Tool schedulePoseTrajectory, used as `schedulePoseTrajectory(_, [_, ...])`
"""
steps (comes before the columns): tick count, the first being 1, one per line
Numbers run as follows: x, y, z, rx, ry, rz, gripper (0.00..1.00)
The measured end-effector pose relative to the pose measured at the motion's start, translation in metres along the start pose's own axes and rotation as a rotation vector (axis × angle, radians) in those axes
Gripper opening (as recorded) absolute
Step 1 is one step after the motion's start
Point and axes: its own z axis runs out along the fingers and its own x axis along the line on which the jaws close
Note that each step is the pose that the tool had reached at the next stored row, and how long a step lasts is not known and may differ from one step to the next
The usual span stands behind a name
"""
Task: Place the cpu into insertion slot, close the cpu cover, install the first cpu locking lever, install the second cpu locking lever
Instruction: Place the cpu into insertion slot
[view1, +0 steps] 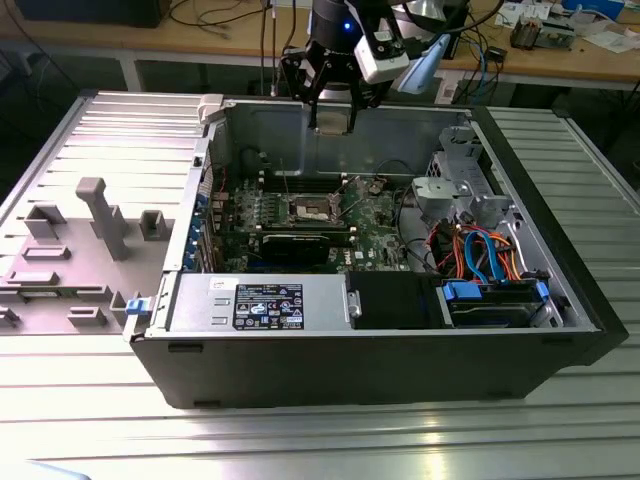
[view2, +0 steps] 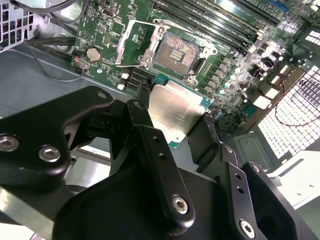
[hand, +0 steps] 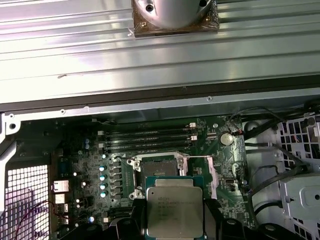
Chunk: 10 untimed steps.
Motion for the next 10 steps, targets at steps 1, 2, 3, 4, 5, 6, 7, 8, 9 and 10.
schedulePoseTrajectory(1, [0.0000,0.0000,0.0000,0.0000,0.0000,0.000,0.55])
schedulePoseTrajectory(2, [0.0000,0.0000,0.0000,0.0000,0.0000,0.000,0.55])
schedulePoseTrajectory(3, [0.0000,0.0000,0.0000,-0.0001,-0.0001,0.000,0.55])
schedulePoseTrajectory(4, [0.0000,0.0000,0.0000,0.0000,-0.0001,0.000,0.55])
schedulePoseTrajectory(5, [0.0004,-0.0001,0.0000,-0.0001,-0.0002,0.000,0.55])
schedulePoseTrajectory(6, [0.0008,-0.0002,0.0000,-0.0002,-0.0002,0.000,0.55])
schedulePoseTrajectory(7, [0.0016,-0.0004,0.0000,0.0000,-0.0001,0.000,0.55])
schedulePoseTrajectory(8, [0.0027,-0.0006,0.0000,0.0000,-0.0001,0.000,0.55])
schedulePoseTrajectory(9, [0.0036,-0.0007,0.0000,0.0000,-0.0001,0.000,0.55])
schedulePoseTrajectory(10, [0.0042,-0.0008,0.0000,-0.0001,-0.0001,0.000,0.55])
